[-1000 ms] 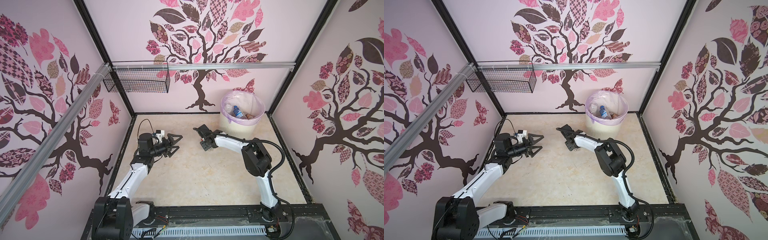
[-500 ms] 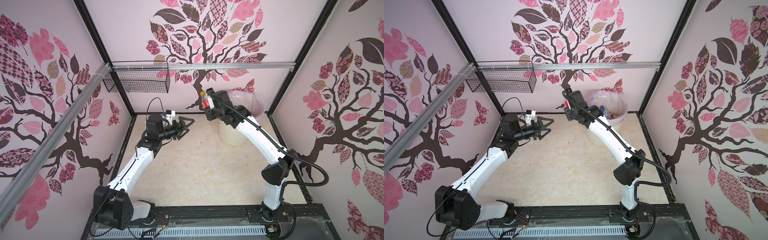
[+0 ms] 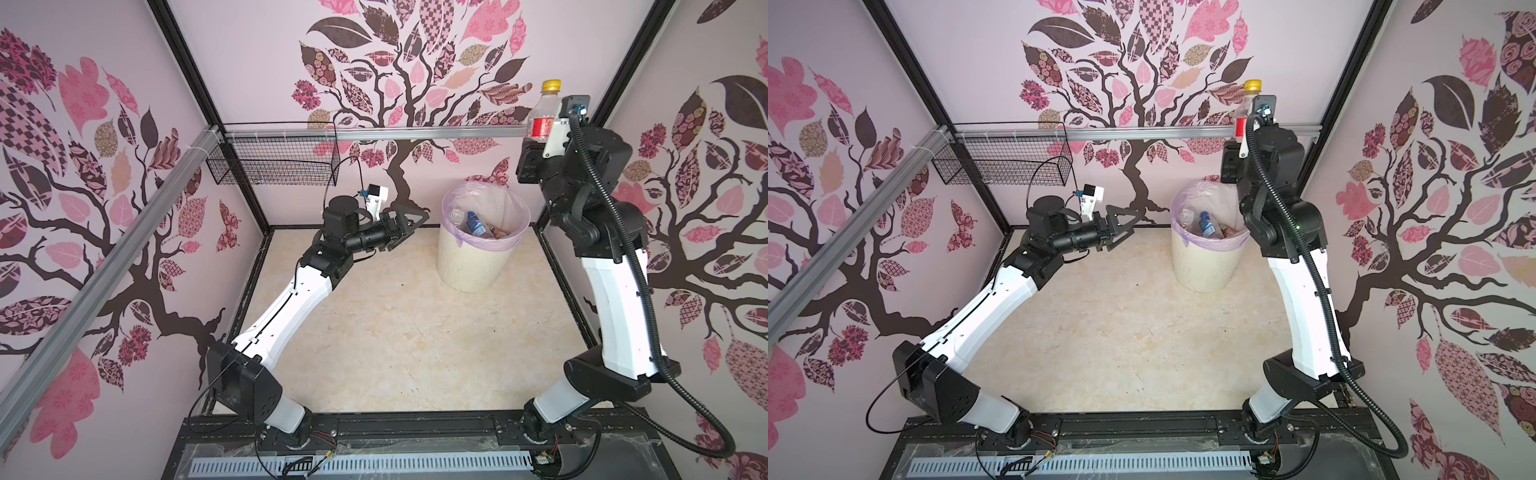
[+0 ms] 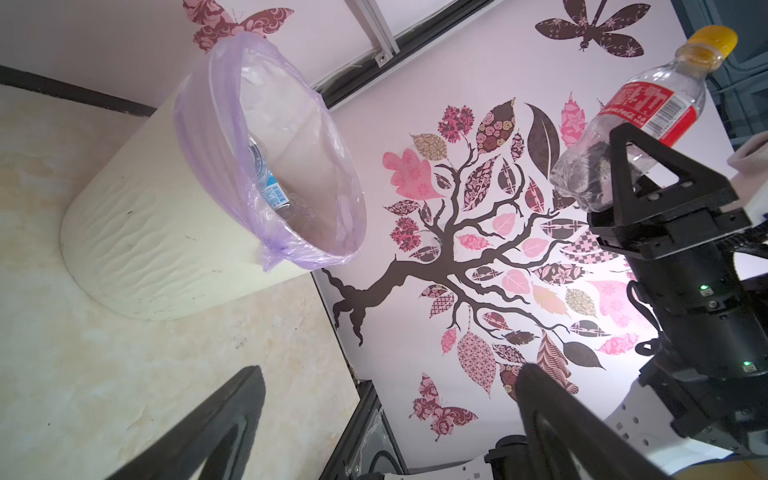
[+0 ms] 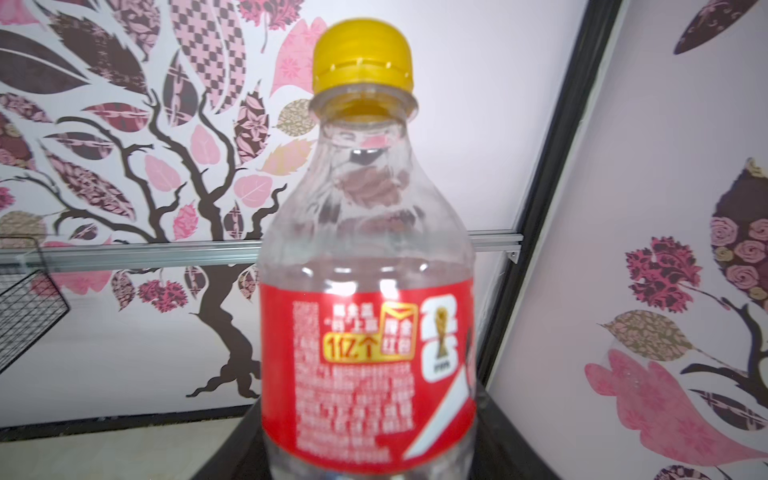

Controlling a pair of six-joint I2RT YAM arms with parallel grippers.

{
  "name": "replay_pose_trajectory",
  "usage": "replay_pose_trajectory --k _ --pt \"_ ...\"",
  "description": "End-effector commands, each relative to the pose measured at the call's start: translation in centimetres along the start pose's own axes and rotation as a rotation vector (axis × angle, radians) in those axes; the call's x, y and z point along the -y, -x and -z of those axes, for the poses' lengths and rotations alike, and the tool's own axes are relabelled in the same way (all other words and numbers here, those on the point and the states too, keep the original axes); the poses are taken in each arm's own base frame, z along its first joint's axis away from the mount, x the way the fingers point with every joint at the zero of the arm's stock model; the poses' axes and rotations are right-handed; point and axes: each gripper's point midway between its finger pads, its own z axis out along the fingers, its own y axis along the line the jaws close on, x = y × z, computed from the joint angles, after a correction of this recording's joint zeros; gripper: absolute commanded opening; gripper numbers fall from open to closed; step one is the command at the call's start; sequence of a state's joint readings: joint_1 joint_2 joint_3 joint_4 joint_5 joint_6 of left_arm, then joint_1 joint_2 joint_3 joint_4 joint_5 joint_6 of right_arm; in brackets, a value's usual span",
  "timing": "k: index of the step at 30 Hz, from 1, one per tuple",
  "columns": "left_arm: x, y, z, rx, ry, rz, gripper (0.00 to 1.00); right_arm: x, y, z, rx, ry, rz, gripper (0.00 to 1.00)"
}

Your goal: Throw the plastic bottles in the bin

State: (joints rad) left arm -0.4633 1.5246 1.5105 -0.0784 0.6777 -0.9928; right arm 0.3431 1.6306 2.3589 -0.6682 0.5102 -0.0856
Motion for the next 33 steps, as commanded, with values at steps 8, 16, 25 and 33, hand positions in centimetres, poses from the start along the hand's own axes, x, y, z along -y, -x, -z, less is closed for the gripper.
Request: replay_pose_trajectory --k 8,16,25,33 --pt "-1.8 -1.7 0.9 -0.017 0.050 -0.006 0.98 -2.3 -16.0 -8.4 -0.368 -0.034 0.123 0.97" --pt "-2.4 -2.2 0.7 -0.030 0.046 0.005 0.98 -1.5 -11.3 -6.7 -0.283 -0.021 0.077 0.99" --pt "-2.6 -2.7 0.7 -0.038 0.048 0.000 0.98 -1.2 -10.6 -5.6 -0.269 -0.009 0.058 0.99" --pt "-1.4 -2.5 2.7 -0.043 0.116 -0.208 0.98 -1.4 -12.4 -3.7 -0.266 0.043 0.009 0.99"
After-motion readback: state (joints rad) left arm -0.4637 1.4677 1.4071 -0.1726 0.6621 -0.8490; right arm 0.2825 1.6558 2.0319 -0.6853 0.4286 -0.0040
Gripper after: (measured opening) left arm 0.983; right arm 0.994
